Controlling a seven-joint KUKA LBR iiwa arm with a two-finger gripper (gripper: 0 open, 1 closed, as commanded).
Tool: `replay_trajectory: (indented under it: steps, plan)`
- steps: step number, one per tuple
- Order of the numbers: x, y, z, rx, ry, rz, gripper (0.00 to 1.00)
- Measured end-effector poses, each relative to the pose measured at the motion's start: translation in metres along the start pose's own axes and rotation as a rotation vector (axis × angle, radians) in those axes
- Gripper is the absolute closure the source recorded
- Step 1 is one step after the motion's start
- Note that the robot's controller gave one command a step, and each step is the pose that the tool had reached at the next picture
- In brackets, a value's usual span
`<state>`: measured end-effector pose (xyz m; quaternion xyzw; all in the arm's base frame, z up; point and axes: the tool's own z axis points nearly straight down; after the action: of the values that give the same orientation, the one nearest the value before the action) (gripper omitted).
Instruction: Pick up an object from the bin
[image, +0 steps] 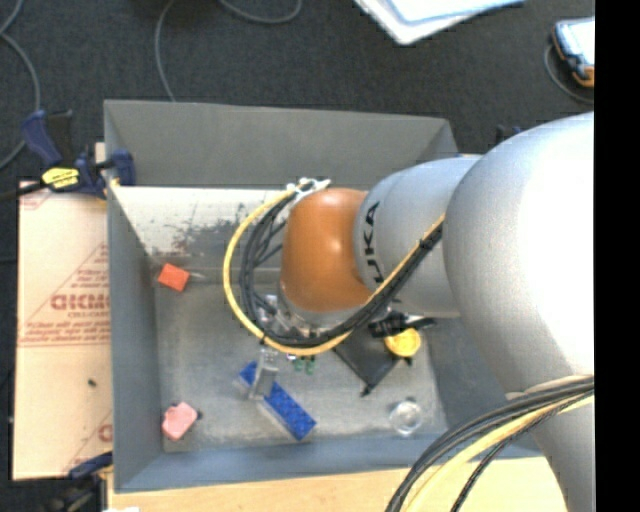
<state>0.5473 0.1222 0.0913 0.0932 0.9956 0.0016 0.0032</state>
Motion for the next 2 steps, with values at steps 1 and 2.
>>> replay_trajectory:
  steps: [1,2]
  plan:
    - [0.0435,-0.0349,0.0201,0.002,0.008,-0.175,1.0]
    - [0.0436,-0.0349,0.0201,0.002,0.008,-0.171,1.0]
